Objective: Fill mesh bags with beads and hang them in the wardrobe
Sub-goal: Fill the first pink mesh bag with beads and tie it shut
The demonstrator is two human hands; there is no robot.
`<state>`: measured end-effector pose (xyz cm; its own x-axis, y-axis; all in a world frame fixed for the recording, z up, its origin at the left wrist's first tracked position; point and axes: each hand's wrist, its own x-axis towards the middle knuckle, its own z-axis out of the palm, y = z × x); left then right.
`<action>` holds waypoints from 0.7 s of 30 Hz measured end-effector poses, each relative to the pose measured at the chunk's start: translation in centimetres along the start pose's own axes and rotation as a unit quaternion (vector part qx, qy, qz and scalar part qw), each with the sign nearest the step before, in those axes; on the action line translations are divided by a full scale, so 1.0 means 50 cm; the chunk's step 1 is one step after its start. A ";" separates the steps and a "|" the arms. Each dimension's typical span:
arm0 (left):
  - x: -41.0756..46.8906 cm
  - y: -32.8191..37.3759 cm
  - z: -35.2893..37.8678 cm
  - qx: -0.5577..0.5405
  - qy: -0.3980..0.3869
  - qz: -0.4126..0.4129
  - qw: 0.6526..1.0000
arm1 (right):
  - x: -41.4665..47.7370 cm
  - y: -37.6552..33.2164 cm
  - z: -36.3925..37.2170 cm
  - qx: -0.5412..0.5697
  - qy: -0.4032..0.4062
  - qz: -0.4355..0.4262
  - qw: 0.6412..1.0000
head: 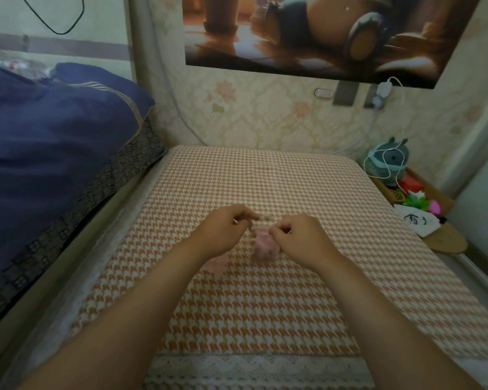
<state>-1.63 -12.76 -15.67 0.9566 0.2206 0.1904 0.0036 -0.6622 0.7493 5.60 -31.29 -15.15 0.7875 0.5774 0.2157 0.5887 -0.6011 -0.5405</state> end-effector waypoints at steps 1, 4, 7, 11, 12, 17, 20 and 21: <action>0.003 -0.005 0.005 0.020 0.008 -0.006 1.000 | -0.002 0.010 -0.002 0.004 0.004 0.007 1.000; 0.016 -0.036 0.026 0.093 0.008 -0.019 0.995 | -0.006 0.035 -0.008 0.002 0.006 0.020 1.000; 0.031 -0.066 0.055 0.145 -0.029 -0.019 0.989 | -0.011 0.044 -0.011 0.005 -0.006 0.021 1.000; 0.054 -0.078 0.081 0.177 -0.056 -0.014 0.983 | -0.014 0.044 -0.017 0.015 -0.010 0.014 1.000; 0.058 -0.078 0.084 0.181 -0.058 -0.013 0.982 | -0.014 0.043 -0.017 0.014 -0.009 0.011 1.000; 0.071 -0.078 0.094 0.202 -0.056 -0.003 0.978 | -0.009 0.043 -0.014 0.016 -0.013 0.011 1.000; 0.069 -0.075 0.090 0.153 -0.049 -0.022 0.987 | -0.006 0.039 -0.012 0.019 -0.015 0.009 1.000; 0.067 -0.071 0.085 0.126 -0.041 -0.027 0.991 | -0.006 0.037 -0.012 0.017 -0.015 0.007 1.000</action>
<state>2.79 -12.69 -20.39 0.9734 0.2083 0.0951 0.1177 -0.8116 0.5722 6.58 -32.89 -15.74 0.7899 0.5852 0.1833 0.5702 -0.5910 -0.5706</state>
